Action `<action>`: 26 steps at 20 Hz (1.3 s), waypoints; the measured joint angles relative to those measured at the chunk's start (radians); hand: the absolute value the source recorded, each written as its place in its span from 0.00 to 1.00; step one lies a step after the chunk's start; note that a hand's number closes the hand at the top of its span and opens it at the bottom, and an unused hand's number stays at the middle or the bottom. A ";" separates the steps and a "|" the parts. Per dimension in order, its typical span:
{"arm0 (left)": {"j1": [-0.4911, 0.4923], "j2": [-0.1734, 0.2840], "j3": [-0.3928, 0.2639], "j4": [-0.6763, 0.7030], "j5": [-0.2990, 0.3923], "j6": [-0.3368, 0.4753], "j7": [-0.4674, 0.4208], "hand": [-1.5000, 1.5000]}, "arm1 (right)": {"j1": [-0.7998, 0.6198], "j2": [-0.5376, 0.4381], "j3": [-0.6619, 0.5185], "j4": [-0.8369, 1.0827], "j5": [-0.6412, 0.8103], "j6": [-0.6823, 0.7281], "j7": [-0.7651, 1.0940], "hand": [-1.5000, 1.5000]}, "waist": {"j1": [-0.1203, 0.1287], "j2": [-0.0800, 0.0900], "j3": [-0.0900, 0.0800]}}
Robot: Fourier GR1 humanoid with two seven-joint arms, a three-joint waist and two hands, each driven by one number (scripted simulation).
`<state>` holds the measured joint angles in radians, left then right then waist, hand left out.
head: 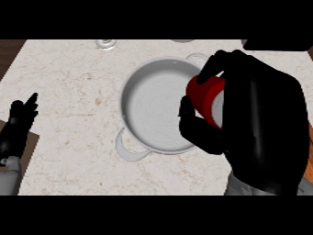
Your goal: Pick the can from the cutting board and place it in the pot
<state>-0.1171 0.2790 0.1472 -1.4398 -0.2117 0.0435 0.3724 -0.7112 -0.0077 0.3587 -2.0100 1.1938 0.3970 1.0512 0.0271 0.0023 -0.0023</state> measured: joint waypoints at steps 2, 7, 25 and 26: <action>-0.002 0.002 0.007 0.003 0.006 -0.004 -0.004 0.50 | -0.041 0.001 -0.022 0.094 -0.043 -0.023 0.001 1.00 | 0.000 0.001 0.000; 0.005 -0.004 0.004 -0.004 0.003 -0.005 0.003 0.50 | -0.064 0.002 -0.037 0.281 -0.144 -0.114 0.008 1.00 | 0.000 0.002 0.001; -0.014 -0.008 0.013 0.009 -0.003 -0.002 0.012 0.50 | -0.020 0.005 -0.084 0.508 -0.325 -0.859 -0.103 0.00 | -0.013 0.001 0.003; -0.009 -0.004 0.019 0.014 0.000 -0.003 0.003 0.50 | -0.015 0.005 -0.099 0.494 -0.315 -0.881 -0.106 0.00 | -0.016 0.000 0.003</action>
<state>-0.1262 0.2749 0.1664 -1.4262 -0.2120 0.0409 0.3757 -0.7266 -0.0027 0.2599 -1.5164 0.8788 -0.4844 0.9456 0.0109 0.0020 0.0004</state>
